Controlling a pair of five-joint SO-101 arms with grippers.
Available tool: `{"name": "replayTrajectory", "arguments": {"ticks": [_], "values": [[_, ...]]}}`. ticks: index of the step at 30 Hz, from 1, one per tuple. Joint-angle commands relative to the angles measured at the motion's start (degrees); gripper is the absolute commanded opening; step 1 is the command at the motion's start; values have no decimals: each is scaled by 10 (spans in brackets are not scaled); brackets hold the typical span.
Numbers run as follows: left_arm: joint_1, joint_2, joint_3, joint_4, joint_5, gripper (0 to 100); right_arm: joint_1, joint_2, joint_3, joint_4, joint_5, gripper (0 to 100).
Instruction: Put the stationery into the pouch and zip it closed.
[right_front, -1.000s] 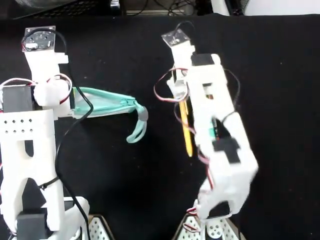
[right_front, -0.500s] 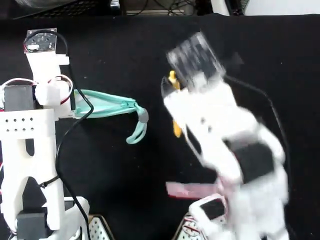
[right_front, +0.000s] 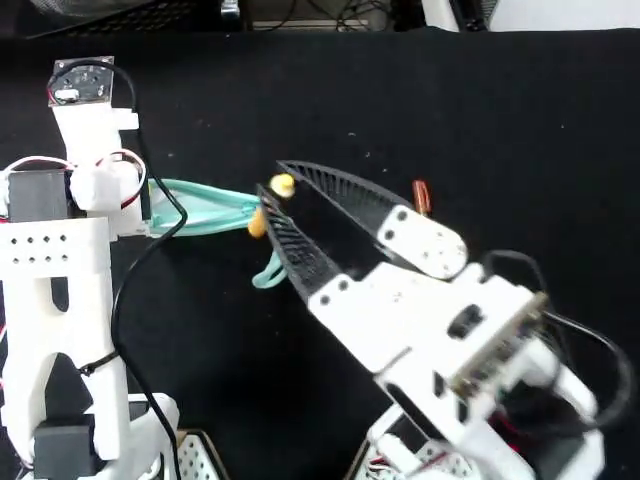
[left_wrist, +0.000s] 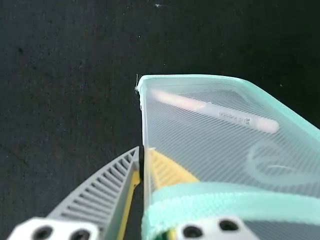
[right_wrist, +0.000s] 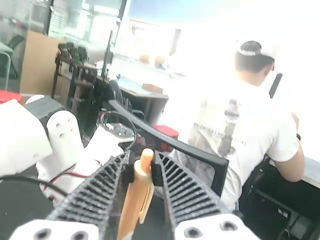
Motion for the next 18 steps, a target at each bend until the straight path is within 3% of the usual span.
{"name": "replayTrajectory", "arguments": {"ticks": [1, 8, 18], "values": [[1, 2, 2, -3, 0, 30, -7, 17, 36, -69, -2, 12], [1, 2, 2, -3, 0, 30, -7, 75, 53, -114, -30, 12], [1, 2, 2, 2, 0, 30, -6, 127, 87, -80, -2, 12]]}}
